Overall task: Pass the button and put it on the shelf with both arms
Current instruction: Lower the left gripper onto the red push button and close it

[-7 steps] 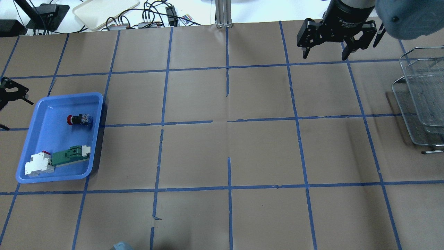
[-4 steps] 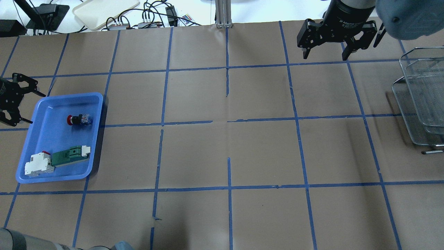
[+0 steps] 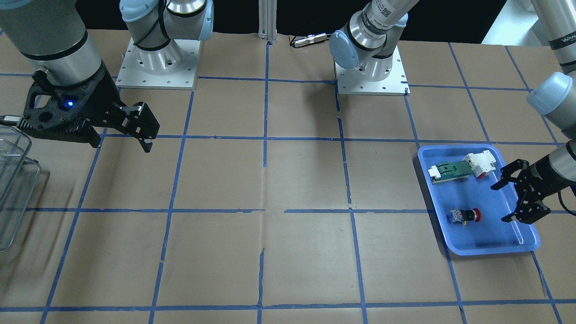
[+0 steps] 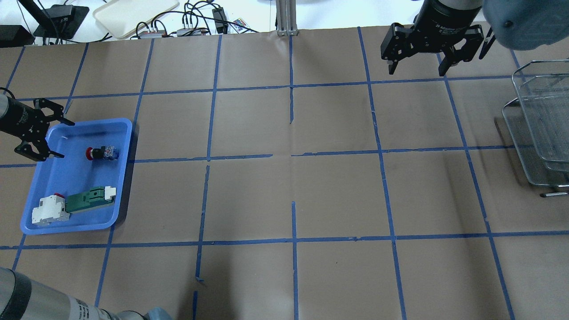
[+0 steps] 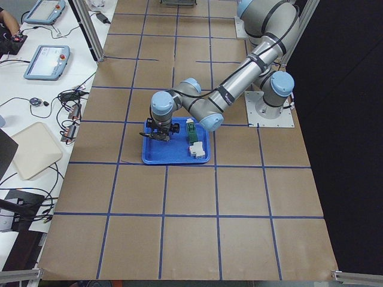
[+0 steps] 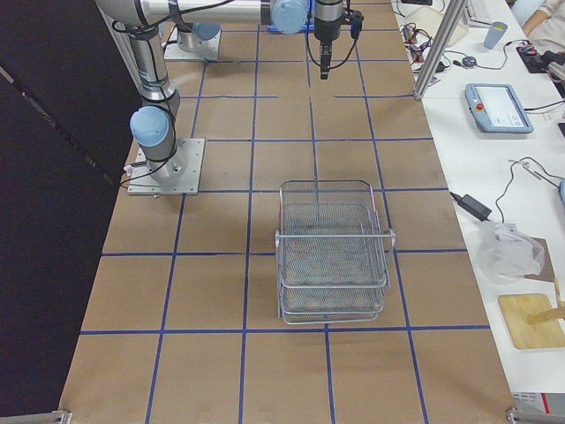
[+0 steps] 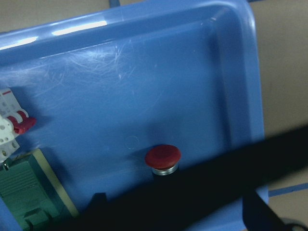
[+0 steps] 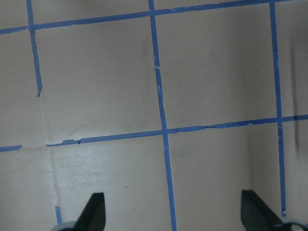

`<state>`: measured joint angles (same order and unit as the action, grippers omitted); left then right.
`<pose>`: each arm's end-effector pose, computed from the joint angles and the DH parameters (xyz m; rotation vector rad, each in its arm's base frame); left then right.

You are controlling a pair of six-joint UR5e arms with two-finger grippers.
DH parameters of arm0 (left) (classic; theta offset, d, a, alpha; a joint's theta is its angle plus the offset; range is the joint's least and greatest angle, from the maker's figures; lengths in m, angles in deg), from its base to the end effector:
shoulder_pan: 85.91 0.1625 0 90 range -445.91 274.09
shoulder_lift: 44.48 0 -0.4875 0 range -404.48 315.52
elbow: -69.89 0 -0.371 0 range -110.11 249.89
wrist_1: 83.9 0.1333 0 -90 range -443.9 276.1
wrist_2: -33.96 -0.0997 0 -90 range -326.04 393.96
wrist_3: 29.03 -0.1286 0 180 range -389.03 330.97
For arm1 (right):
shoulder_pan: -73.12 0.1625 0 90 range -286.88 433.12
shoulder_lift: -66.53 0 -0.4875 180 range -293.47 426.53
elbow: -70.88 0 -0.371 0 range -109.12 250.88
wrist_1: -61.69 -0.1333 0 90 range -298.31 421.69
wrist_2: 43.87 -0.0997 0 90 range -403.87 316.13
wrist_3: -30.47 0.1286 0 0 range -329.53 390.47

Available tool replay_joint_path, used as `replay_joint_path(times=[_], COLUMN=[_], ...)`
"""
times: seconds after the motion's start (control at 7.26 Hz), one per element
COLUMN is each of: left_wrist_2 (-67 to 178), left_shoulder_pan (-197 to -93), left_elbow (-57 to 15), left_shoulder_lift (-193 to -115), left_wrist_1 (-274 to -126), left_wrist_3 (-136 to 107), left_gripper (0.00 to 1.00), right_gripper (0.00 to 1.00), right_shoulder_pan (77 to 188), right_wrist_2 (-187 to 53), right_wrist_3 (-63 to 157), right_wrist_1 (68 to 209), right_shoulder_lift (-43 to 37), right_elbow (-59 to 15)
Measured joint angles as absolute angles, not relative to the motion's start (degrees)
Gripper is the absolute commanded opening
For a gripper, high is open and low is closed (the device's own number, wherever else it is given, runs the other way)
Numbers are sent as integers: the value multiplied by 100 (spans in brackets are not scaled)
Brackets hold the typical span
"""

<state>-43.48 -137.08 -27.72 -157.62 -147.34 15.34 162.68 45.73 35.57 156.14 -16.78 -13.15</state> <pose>0.2510 -0.5691 0.2886 1.9499 -2.1785 -0.1224 0.1301 -0.5366 0.5202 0.1509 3.1267 -0.1014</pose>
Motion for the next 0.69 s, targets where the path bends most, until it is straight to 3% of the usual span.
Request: replay_joint_path(times=[0.69], left_wrist_2=[-4018], left_shoulder_pan=[-13683], left_elbow=[-2826], left_shoulder_lift=[-16138], left_wrist_1=[-14727], left_wrist_3=[1943], left_gripper=[100], right_gripper=[100], right_shoulder_pan=[16268], right_wrist_2=[4587], right_wrist_3=[3514], right_wrist_1=[15603], right_shoulder_lift=[-1639], right_elbow=[-1339])
